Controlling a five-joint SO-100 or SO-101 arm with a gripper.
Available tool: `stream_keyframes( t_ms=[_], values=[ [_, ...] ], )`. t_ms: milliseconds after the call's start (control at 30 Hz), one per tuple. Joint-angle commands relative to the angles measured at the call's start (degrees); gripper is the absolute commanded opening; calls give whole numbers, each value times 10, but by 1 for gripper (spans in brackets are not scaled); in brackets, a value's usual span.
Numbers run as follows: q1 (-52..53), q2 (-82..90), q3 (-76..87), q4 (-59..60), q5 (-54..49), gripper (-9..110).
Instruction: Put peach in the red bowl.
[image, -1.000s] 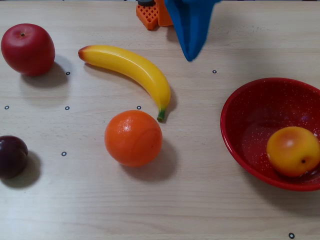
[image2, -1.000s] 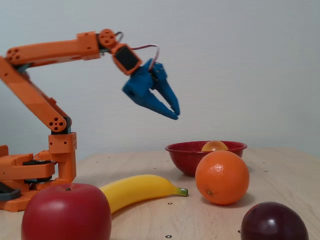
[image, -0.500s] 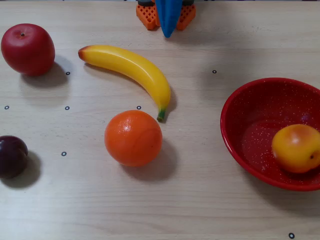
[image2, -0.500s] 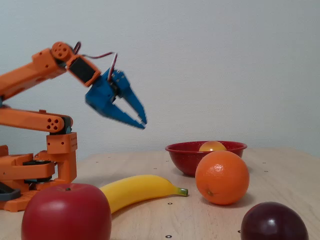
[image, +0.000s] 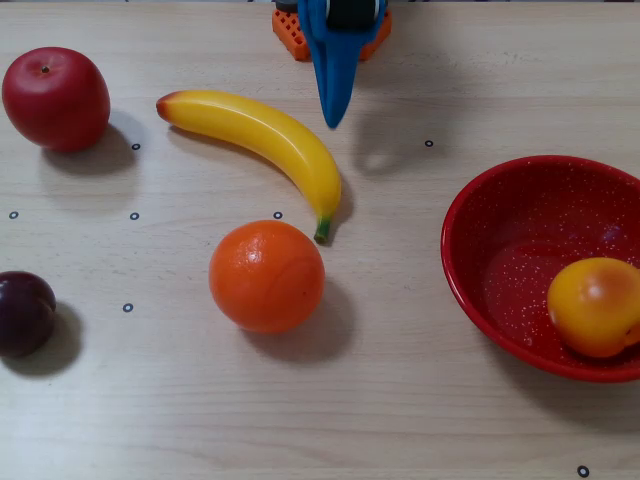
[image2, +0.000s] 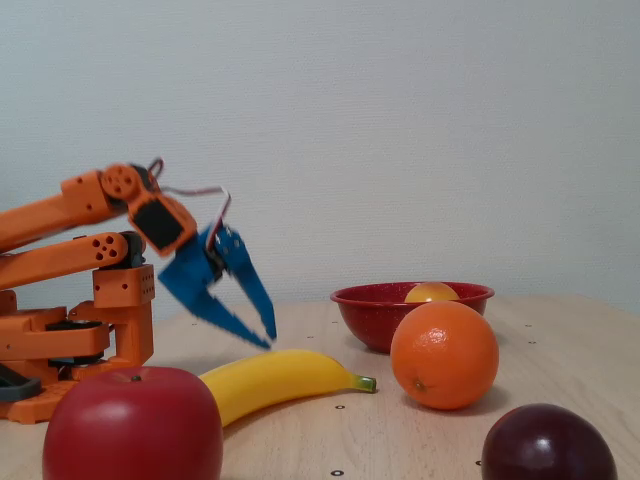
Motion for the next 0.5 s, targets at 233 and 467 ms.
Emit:
stream_keyframes(
  t_ms=[233, 467],
  values=[
    [10, 11, 67, -100, 40, 0],
    [9, 12, 105, -103, 54, 0]
  ],
)
